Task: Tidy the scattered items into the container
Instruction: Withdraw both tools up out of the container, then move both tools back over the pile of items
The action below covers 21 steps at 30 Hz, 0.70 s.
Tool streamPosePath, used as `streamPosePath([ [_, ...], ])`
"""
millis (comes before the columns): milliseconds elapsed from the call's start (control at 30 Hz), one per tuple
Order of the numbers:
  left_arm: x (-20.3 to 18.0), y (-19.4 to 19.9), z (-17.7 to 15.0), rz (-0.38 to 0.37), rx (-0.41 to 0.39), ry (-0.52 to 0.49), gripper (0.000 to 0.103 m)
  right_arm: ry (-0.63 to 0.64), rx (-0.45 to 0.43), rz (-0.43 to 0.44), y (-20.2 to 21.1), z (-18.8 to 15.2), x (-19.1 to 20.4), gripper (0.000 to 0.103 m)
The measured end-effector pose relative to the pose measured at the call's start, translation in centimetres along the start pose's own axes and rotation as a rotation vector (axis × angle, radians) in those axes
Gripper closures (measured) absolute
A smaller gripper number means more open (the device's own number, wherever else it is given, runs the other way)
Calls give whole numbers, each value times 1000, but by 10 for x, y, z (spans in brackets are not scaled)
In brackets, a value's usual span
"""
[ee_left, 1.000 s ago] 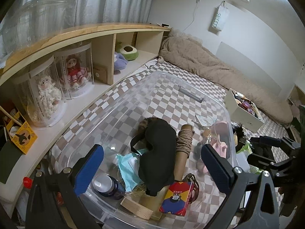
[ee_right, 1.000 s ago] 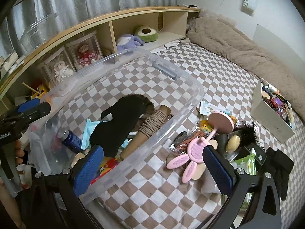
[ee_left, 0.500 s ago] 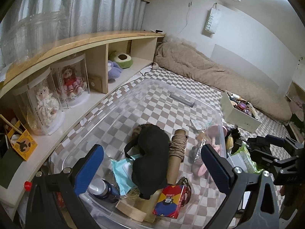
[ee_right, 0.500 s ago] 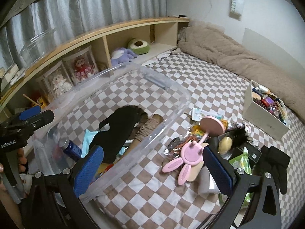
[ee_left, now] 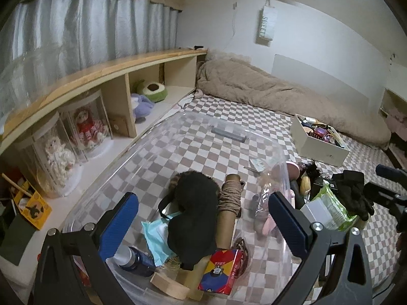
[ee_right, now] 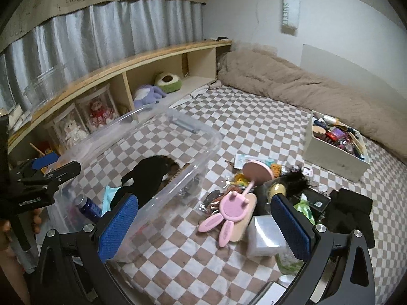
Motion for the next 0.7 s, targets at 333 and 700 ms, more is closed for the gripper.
streamPosePath([
  [333, -36, 22, -2, -43, -54, -23, 0, 1, -69, -84, 41, -18, -30, 0],
  [700, -70, 58, -15, -146, -119, 1, 0, 8, -117, -149, 79, -44, -48, 0],
])
Point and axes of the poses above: each gripper's, at about its wrist camera, not at the fingertips, and y roughly against the way its jaws point, x to its left, z to its top, the point moved 6 cm from there along -y, roughly the way its jaws point
